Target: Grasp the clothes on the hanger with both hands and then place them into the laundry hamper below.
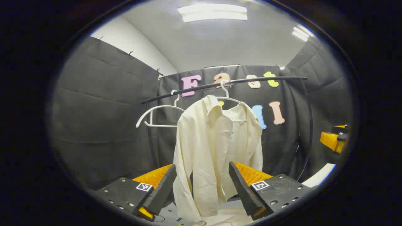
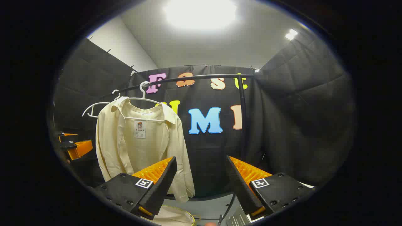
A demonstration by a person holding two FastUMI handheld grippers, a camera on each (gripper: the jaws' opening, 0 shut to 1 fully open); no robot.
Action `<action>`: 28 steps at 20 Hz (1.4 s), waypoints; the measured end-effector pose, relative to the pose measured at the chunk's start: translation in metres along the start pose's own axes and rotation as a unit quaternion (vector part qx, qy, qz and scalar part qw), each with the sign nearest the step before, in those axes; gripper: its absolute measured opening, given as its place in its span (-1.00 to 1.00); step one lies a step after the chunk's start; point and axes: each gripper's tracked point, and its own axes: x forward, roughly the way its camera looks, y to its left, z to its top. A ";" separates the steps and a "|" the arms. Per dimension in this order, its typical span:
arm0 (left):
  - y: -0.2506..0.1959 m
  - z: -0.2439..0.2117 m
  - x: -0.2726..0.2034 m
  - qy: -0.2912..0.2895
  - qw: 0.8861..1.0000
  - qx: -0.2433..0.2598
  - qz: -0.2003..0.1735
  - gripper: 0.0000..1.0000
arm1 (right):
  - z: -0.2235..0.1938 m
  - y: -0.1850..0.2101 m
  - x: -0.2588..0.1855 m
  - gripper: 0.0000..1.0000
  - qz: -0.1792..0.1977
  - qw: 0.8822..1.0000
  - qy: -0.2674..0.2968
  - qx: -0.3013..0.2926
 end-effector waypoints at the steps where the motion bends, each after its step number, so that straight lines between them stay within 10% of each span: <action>1: -0.001 0.003 0.000 -0.004 1.000 0.002 0.000 1.00 | -0.003 0.002 0.002 0.96 0.004 1.000 0.005 0.005; 28: 0.021 0.017 0.001 -0.029 1.000 -0.003 0.010 1.00 | 0.002 0.046 0.024 0.96 0.027 1.000 -0.008 -0.010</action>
